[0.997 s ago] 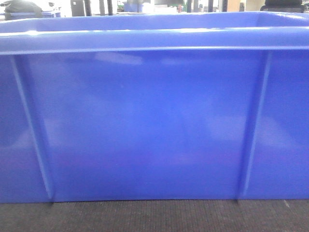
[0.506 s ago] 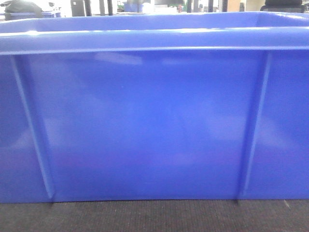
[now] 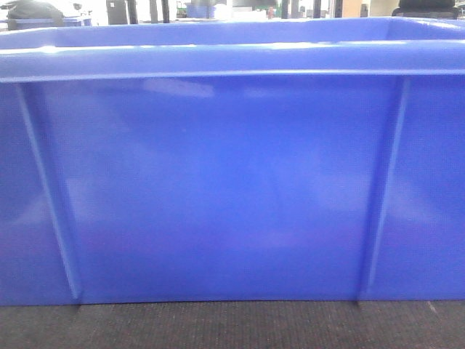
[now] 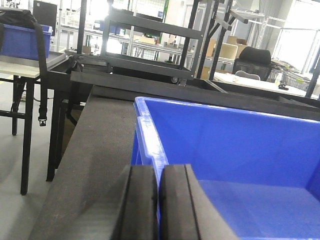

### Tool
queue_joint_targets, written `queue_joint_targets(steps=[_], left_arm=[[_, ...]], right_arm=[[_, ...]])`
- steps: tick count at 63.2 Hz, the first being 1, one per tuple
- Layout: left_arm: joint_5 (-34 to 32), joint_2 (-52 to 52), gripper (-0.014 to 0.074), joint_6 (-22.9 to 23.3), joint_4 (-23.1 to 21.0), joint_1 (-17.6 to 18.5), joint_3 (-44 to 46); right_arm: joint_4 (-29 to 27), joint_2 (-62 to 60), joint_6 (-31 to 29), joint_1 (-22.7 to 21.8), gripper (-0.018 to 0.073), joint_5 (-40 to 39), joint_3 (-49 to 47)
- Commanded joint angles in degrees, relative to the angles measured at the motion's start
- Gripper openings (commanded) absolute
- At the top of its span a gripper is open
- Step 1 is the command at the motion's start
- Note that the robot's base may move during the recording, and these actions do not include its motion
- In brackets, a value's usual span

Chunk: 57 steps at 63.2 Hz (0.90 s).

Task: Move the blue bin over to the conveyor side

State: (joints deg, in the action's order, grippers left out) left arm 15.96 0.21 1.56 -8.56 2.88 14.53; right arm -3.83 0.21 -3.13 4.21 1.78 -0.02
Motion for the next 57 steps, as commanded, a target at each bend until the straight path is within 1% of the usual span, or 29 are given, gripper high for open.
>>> queue_joint_targets(steps=[1,44,47,48,49,53,54,57], left_arm=[[-0.8,-0.2,0.0013,0.0,0.2,0.4,-0.1],[-0.8,-0.2,0.0013,0.0,0.3,0.4,-0.1],[-1.1,-0.2,0.0013,-0.1,3.5,0.2,-0.1],[-1.5,-0.2,0.0013,-0.1,5.2,0.2,-0.2],[-2.1,-0.2,0.0013,-0.1,7.8,0.1,-0.4],[-3.4,-0.2,0.0013,-0.1,13.2,-0.6,-1.3],[-3.7,-0.2,0.0013,-0.1,13.6,-0.7,-1.8],[-4.3,-0.2,0.0013,-0.1,12.7,-1.2,-3.2]], right_arm=[[0.0,-0.2,-0.4,-0.3,-0.0083,-1.8,0.0],[0.0,-0.2,-0.4,-0.3,-0.0083,-1.8,0.0],[0.0,-0.2,-0.4,-0.3,-0.0083,-1.8,0.0],[0.0,-0.2,-0.4,-0.3,-0.0083,-1.8,0.0],[0.0,-0.2,-0.4,-0.3,-0.0083,-1.8,0.0],[0.0,-0.2,-0.4,-0.3,-0.0083,-1.8,0.0],[0.0,-0.2,-0.4,-0.3,-0.0083,-1.8,0.0],[0.0,-0.2,-0.4,-0.3,-0.0083,-1.8,0.0]])
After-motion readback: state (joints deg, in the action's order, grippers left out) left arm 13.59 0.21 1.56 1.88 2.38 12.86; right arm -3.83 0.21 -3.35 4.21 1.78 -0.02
